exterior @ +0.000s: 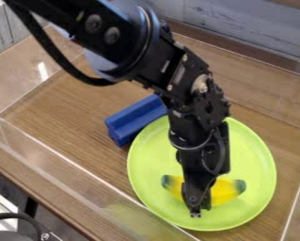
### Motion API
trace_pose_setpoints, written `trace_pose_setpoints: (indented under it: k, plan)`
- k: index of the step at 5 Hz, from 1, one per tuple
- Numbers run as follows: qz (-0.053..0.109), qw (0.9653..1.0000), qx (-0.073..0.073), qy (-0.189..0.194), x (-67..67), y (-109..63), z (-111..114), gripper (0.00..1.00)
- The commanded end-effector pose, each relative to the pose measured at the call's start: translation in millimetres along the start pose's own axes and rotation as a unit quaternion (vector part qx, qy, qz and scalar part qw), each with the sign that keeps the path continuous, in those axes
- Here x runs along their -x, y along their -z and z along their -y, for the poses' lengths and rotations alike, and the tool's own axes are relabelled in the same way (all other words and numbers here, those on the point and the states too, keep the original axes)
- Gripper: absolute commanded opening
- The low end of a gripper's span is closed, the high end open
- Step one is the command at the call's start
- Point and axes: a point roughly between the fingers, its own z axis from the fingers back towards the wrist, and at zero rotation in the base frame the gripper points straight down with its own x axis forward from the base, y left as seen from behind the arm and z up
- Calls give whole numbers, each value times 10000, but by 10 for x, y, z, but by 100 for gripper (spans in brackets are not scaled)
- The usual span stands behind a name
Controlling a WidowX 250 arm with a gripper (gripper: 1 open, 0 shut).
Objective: Put the banana in the green plate
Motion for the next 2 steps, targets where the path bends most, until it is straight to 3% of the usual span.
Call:
trace_pose_setpoints:
  k: [1, 2]
  plan:
    - [9, 10000, -18, -81, 27, -22, -61, 0]
    - [9, 10000, 3, -89, 31, -36, -76, 0]
